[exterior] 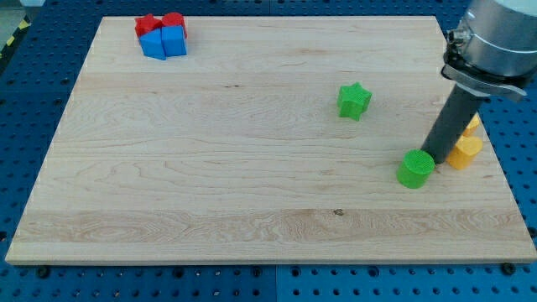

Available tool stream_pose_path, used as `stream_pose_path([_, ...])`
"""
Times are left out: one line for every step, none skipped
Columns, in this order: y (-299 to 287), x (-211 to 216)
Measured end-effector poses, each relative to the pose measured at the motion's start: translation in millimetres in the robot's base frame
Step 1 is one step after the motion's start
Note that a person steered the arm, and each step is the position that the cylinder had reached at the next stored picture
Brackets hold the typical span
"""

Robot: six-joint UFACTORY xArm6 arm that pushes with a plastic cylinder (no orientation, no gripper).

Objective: Move the green circle diagonal to the bottom right of the green star

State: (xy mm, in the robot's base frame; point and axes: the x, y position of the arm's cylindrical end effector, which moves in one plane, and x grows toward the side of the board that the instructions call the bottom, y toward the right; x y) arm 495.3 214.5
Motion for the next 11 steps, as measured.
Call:
stream_pose_path([5, 23])
stream_pose_path([5, 30])
stream_pose_path([5, 57])
stream_pose_path([-7, 63])
stream_pose_path([-17, 58])
stream_pose_path([-15, 45])
stream_pose_path([-20, 45])
stream_pose_path([-35, 38])
stream_pose_path([-40, 31])
stream_pose_path([-37, 29])
stream_pose_path([-36, 29])
